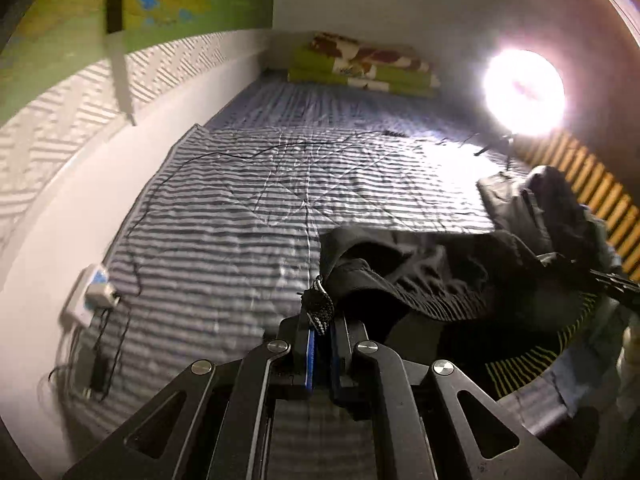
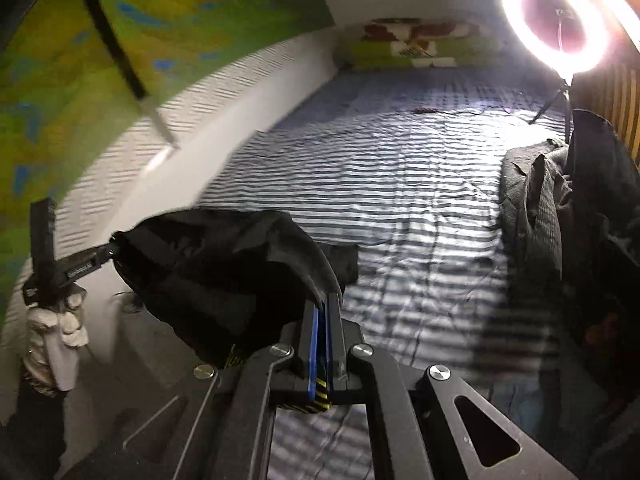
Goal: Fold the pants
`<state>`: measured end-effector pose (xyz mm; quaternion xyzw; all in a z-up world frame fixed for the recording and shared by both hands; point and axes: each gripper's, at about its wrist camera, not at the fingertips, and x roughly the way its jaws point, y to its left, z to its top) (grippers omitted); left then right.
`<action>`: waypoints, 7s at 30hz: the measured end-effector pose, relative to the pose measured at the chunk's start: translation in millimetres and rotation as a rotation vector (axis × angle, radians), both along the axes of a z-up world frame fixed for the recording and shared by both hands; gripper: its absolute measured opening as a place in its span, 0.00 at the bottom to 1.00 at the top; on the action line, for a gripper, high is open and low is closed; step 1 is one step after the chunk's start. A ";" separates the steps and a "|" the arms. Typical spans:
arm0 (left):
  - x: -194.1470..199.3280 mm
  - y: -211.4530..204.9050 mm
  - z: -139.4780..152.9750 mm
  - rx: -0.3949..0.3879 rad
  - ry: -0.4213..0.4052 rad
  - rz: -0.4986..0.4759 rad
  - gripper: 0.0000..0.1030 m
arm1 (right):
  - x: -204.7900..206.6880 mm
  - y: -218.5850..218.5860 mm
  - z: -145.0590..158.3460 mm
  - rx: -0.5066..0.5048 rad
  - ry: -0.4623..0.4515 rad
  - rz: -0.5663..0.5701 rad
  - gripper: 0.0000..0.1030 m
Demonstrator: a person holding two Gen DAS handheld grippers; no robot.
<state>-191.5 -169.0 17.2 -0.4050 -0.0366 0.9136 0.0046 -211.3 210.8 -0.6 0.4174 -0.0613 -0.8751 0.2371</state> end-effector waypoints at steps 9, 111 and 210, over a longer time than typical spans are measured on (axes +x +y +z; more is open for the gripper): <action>-20.9 -4.6 -73.9 0.029 -0.193 0.037 0.05 | -36.9 -15.3 -91.1 0.333 -0.067 -0.097 0.08; -16.2 94.5 130.1 -0.055 -0.015 -0.036 0.05 | -25.5 -15.0 70.5 0.451 0.201 -0.323 0.05; -67.6 23.4 -159.2 0.155 -0.467 -0.063 0.10 | -100.9 28.8 -103.3 0.364 -0.222 -0.151 0.42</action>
